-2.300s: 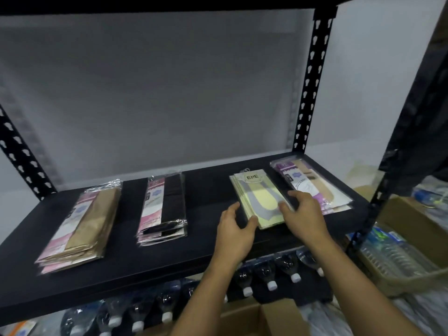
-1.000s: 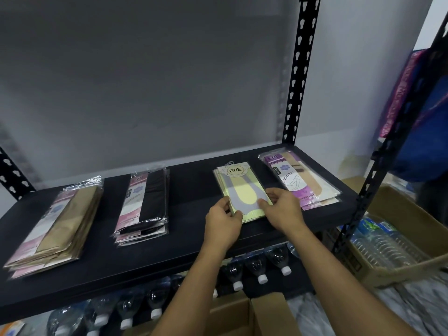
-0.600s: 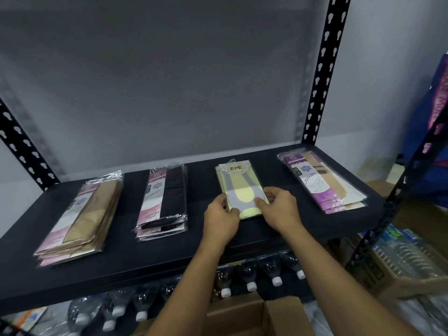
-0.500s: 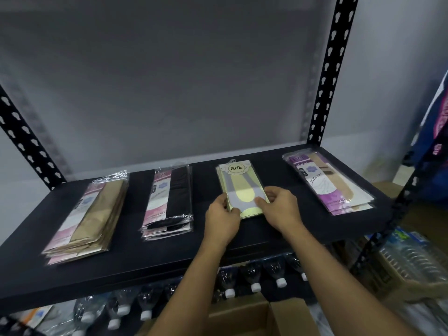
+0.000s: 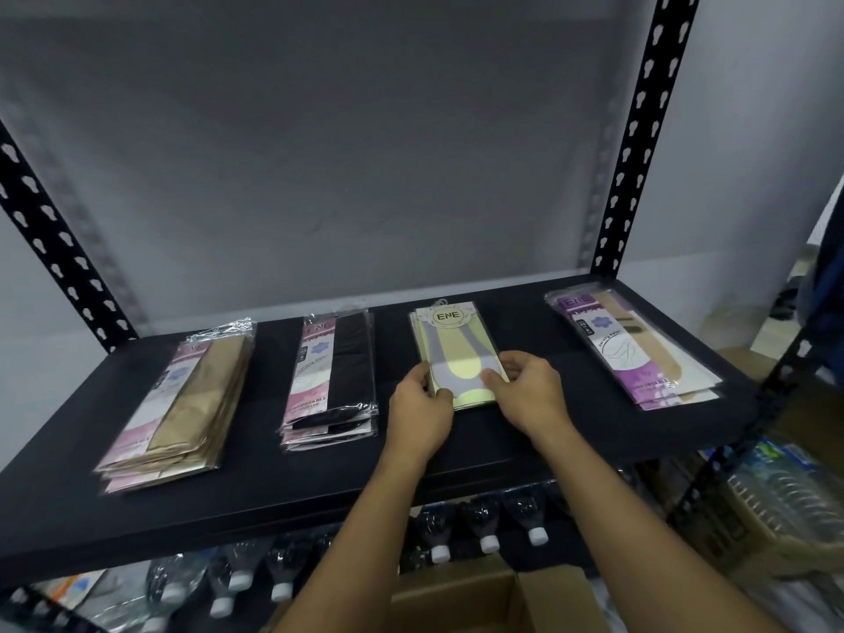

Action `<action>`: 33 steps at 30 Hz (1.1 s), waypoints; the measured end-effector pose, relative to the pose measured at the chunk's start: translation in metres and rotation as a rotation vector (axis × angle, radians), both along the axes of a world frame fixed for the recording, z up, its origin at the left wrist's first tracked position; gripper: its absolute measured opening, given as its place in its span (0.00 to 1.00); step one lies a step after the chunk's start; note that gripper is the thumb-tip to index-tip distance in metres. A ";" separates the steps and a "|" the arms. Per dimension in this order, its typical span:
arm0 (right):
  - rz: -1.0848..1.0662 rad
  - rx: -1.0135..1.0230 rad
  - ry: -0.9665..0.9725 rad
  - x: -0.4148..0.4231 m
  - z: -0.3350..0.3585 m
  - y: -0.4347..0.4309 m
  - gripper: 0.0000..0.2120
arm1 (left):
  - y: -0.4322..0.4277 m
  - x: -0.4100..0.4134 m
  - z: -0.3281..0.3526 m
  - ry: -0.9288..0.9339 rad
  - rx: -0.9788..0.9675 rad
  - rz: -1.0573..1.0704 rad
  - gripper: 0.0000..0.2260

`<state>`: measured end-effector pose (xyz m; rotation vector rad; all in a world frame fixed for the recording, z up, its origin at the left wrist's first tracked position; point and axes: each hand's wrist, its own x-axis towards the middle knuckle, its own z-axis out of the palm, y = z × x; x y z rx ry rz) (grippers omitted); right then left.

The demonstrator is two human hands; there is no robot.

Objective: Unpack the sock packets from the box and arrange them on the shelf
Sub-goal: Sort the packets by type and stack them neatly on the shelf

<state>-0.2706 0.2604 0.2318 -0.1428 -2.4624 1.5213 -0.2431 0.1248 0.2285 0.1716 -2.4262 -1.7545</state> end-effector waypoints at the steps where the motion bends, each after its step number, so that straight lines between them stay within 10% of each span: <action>1: -0.003 0.008 0.002 0.000 0.001 0.000 0.14 | 0.001 0.001 0.001 0.008 -0.010 0.006 0.19; 14: -0.196 0.134 0.143 0.021 0.028 0.092 0.19 | 0.077 0.013 0.025 0.206 -0.113 -0.076 0.23; 33: -0.255 0.232 -0.048 0.011 0.003 0.213 0.23 | 0.213 -0.021 -0.011 -0.032 -0.007 -0.295 0.25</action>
